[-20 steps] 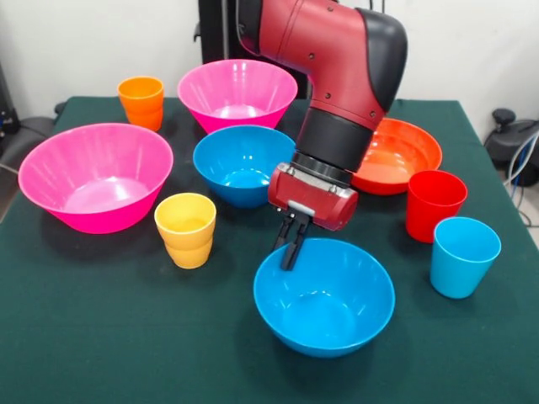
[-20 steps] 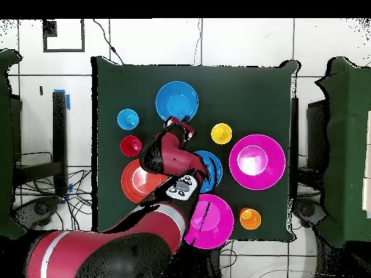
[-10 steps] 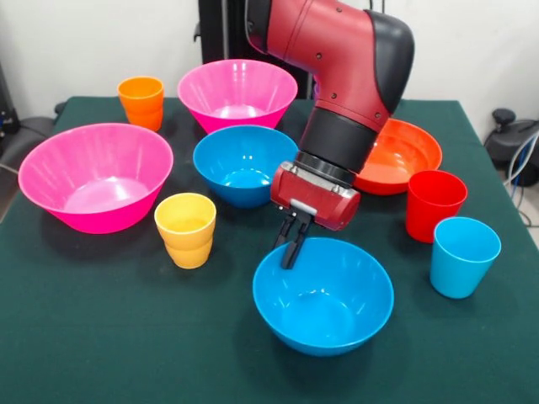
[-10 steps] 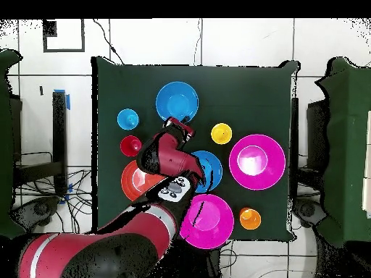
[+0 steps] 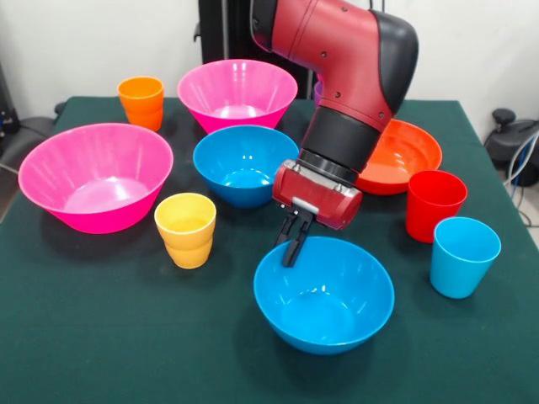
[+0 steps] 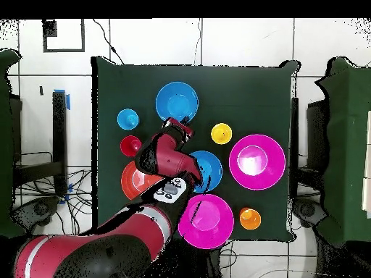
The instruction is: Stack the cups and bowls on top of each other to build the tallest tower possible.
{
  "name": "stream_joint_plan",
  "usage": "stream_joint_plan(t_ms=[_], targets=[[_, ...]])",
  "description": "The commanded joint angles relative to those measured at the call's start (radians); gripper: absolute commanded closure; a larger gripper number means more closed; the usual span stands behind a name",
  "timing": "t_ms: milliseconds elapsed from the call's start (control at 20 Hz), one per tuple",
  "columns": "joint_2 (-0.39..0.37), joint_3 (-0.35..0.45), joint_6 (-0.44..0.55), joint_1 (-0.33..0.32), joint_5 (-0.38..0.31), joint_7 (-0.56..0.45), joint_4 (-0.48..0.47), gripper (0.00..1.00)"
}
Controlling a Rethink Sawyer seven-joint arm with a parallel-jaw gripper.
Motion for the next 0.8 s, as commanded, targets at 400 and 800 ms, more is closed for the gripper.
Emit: stream_joint_plan(t_ms=[400,800], targets=[[0.101,0.067,0.149,-0.006,0.006,0.112,0.067,1.0],[0.101,0.072,0.138,-0.015,-0.003,0.117,0.078,1.0]])
